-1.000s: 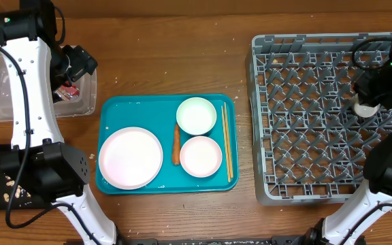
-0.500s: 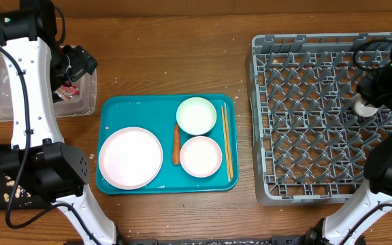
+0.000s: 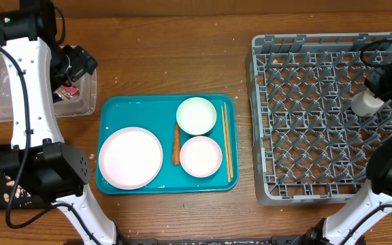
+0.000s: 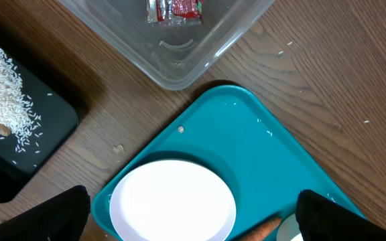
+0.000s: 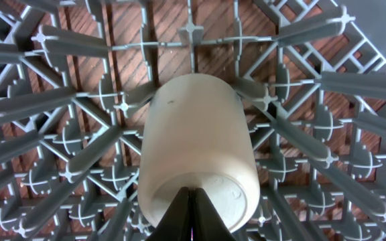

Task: Sort waste into correct bins and load items into the dishwasher
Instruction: 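Lower the cup upside down into the rack and release it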

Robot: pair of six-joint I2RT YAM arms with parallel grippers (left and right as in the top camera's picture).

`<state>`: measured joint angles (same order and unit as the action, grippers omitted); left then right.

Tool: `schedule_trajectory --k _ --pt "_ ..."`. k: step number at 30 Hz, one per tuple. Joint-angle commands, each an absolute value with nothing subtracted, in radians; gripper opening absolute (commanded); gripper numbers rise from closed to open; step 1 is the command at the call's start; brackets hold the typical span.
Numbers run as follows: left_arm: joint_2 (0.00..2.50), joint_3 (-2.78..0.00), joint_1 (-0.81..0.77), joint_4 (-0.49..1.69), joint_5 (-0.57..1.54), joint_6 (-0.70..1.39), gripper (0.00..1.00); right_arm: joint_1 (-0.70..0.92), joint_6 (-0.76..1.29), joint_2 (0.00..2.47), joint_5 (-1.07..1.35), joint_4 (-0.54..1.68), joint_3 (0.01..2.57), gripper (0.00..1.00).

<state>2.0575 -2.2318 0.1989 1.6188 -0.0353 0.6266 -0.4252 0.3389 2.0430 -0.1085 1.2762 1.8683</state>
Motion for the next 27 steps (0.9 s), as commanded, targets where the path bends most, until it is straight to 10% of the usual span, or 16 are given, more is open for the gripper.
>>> schedule_trajectory --k 1,27 --pt "2.048 -2.254 0.202 1.617 -0.048 0.636 1.0 -0.43 0.336 2.02 -0.119 1.282 1.926 0.04" --pt "2.048 -2.254 0.202 1.617 -0.048 0.636 1.0 -0.427 0.343 2.042 -0.076 1.354 1.922 0.04"
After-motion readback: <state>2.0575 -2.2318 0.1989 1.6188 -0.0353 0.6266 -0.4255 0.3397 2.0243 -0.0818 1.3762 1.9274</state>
